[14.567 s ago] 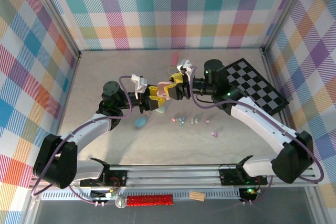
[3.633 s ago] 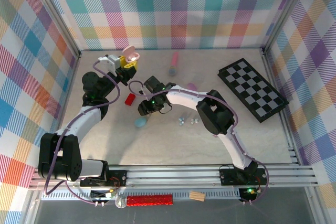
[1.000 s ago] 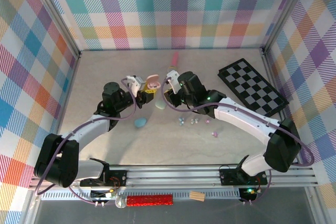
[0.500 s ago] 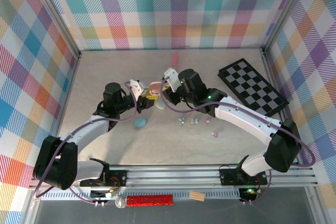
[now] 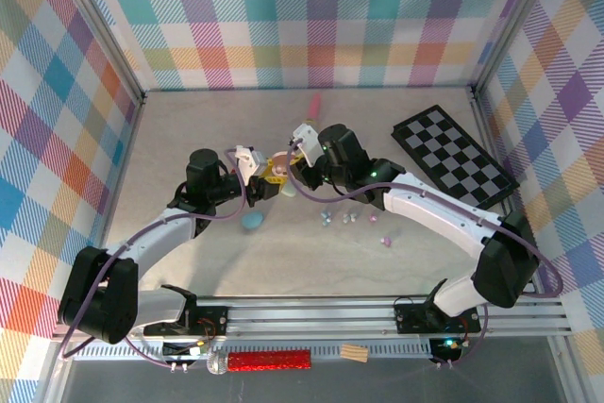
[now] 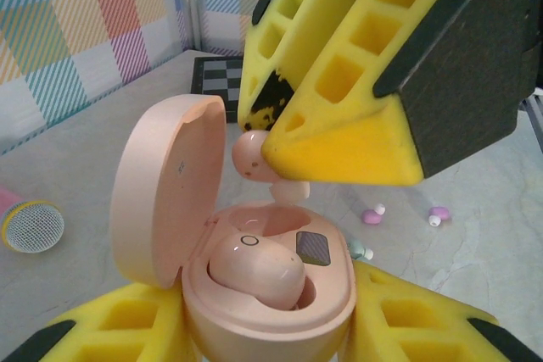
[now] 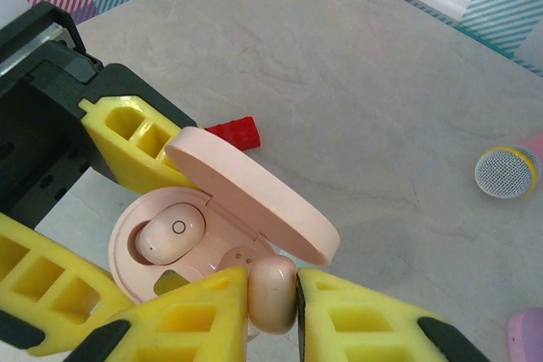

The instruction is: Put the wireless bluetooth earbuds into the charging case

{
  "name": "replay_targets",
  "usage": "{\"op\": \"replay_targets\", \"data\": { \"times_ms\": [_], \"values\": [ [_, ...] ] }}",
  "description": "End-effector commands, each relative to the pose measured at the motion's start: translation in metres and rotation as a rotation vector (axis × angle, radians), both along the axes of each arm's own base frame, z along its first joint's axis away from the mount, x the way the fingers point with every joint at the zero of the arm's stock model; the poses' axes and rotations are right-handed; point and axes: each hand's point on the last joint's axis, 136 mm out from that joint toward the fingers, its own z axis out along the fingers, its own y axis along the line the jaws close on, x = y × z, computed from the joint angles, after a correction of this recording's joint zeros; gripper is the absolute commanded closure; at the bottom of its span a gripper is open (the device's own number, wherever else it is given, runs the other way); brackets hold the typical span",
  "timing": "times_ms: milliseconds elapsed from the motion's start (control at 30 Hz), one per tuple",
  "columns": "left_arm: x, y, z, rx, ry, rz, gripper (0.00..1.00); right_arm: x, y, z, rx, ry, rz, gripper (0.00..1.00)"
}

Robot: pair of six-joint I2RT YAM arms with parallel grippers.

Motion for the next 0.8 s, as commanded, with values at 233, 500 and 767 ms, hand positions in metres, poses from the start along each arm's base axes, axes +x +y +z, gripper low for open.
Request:
{"op": "replay_targets", "data": {
  "times_ms": [233, 500, 767],
  "values": [
    [-0.002, -0.004, 0.03, -0.04, -0.079, -0.015, 0.63, 0.001, 0.012, 0.008, 0.035, -0.005, 0.044, 0.78],
    [-0.004, -0.006, 0.036, -0.062, -0.09, -0.031, 0.63, 0.002, 0.012, 0.0, 0.022, 0.011, 0.042, 0.76],
    [-0.002, -0.005, 0.034, -0.062, -0.084, -0.019, 0.63, -0.001, 0.01, 0.011, 0.05, 0.006, 0.036, 0.67]
  ]
}}
